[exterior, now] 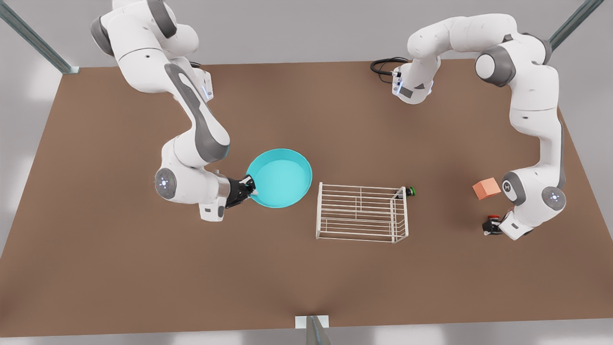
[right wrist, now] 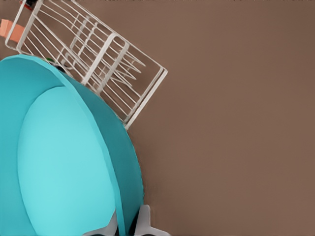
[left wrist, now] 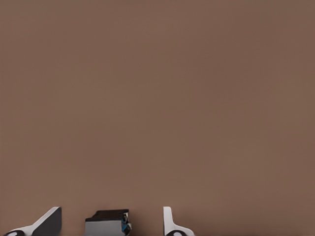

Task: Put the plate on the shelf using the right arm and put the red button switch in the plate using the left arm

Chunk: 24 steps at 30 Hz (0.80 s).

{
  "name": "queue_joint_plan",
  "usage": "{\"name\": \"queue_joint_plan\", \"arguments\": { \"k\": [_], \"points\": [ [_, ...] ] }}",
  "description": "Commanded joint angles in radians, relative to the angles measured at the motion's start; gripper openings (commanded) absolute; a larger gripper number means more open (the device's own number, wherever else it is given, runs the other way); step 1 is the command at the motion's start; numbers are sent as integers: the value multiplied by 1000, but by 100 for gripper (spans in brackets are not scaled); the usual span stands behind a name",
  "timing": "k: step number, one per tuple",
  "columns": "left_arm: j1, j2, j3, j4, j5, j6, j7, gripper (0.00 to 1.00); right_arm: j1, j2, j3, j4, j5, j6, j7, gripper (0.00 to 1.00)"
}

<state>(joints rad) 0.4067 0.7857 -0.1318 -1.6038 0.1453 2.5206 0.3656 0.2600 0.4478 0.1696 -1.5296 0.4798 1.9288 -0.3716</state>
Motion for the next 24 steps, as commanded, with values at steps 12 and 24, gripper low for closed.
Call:
{"name": "queue_joint_plan", "arguments": {
  "k": [12, 24],
  "points": [
    [11, 18, 0, -10, 2, 69, 61, 44, 234, 213, 2, 259, -12, 168, 804, 22],
    [-115, -160, -51, 156, -3, -503, -281, 40, 331, 351, -2, 385, -10, 435, 955, 22]
  ]
}}
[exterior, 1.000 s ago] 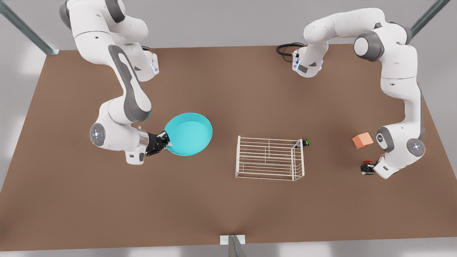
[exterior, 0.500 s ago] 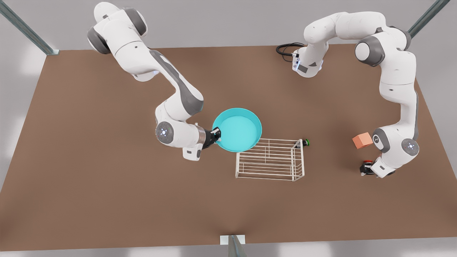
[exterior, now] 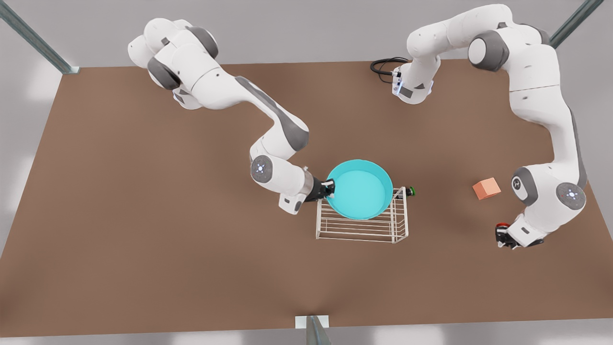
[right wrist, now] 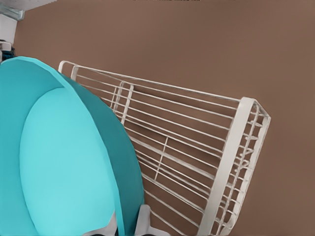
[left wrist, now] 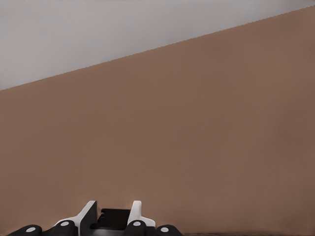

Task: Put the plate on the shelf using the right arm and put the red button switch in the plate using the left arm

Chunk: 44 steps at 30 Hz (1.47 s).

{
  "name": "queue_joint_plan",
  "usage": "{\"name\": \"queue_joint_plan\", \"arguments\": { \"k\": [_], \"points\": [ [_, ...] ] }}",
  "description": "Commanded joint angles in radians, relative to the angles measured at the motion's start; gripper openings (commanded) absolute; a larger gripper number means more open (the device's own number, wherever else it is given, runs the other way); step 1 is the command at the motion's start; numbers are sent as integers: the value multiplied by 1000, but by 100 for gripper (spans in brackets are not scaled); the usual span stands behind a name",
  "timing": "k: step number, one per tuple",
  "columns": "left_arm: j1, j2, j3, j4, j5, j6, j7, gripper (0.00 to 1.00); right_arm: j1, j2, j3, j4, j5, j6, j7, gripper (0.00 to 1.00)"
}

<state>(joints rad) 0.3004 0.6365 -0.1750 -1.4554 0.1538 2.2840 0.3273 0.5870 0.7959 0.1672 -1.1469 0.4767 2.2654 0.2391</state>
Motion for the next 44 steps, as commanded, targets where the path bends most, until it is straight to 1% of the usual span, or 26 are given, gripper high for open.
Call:
{"name": "queue_joint_plan", "arguments": {
  "k": [1, 2, 3, 4, 6, 7, 8, 9, 11, 13, 14, 15, 20, 24, 25, 26, 27, 31, 34, 35, 36, 37, 38, 39, 40, 44],
  "points": [
    [-21, -29, -18, 16, -14, -308, -287, 40, 5, 9, 2, 3, -7, 111, 344, 23],
    [-21, -32, -41, 33, -16, -351, -326, 40, 4, 9, 2, 3, -7, 111, 344, 24],
    [-21, -37, -61, 44, -16, -382, -352, 40, 5, 9, 2, 1, -10, 109, 338, 77],
    [-21, -46, -81, 47, -16, -393, -387, 40, 4, 6, 2, 0, -12, 109, 333, 100],
    [-21, -64, -149, 49, -17, -437, -510, 40, -9, -70, -31, -2, -6, 88, 338, 100],
    [-21, -66, -179, 49, -19, -472, -559, 40, -9, -147, -87, -7, 0, 25, 341, 100],
    [-21, -78, -204, 49, -22, -480, -611, 40, -7, -225, -182, -5, -1, -107, 344, 100],
    [-21, -90, -242, 49, -22, -482, -688, 40, -32, -302, -215, -7, -6, -200, 339, 100],
    [-21, -92, -327, 50, -22, -532, -861, 40, -173, -369, -210, -10, -10, -414, 246, 100],
    [-49, -83, -399, 64, -33, -523, -1065, 40, -236, -394, -250, -10, -214, -717, -64, 100],
    [-84, -77, -403, 79, -49, -512, -1139, 40, -237, -397, -247, -45, -386, -757, -168, 100],
    [-110, -72, -403, 84, -62, -485, -1194, 40, -257, -408, -253, -68, -414, -828, -181, 100],
    [-218, -28, -403, 130, -76, -356, -1421, 40, -380, -400, -258, -116, -472, -871, -288, 100],
    [-273, -17, -402, 115, -63, -356, -1462, 41, -411, -396, -258, -117, -463, -860, -323, 100],
    [-283, -17, -400, 115, -57, -357, -1464, 93, -411, -396, -258, -117, -460, -860, -323, 100],
    [-287, -18, -400, 116, -22, -367, -1458, 100, -411, -396, -258, -117, -458, -860, -323, 100],
    [-284, -20, -397, 118, 1, -370, -1447, 100, -411, -394, -258, -117, -458, -859, -323, 100],
    [-182, -63, -393, 128, 99, -618, -1013, 100, -411, -391, -258, -116, -457, -860, -323, 100],
    [-107, -103, -399, 138, 93, -681, -682, 100, -411, -391, -258, -116, -455, -860, -323, 100],
    [-119, -109, -332, 154, 83, -710, -529, 100, -411, -391, -258, -116, -455, -860, -323, 100],
    [-269, -155, 26, 190, -222, -735, -314, 100, -411, -391, -258, -116, -455, -860, -325, 100],
    [-362, -219, 177, 138, -310, -681, -271, 100, -411, -391, -258, -116, -454, -860, -325, 100],
    [-349, -412, 173, -190, -290, -439, -243, 100, -411, -391, -258, -116, -454, -860, -323, 100],
    [-349, -472, 173, -271, -290, -423, -183, 100, -411, -389, -258, -116, -432, -860, -325, 100],
    [-351, -459, 173, -212, -290, -433, -157, 100, -411, -386, -258, -116, -428, -860, -325, 100],
    [-359, -454, 173, -184, -270, -425, -192, 100, -414, -383, -258, -116, -428, -860, -325, 100]
  ]
}}
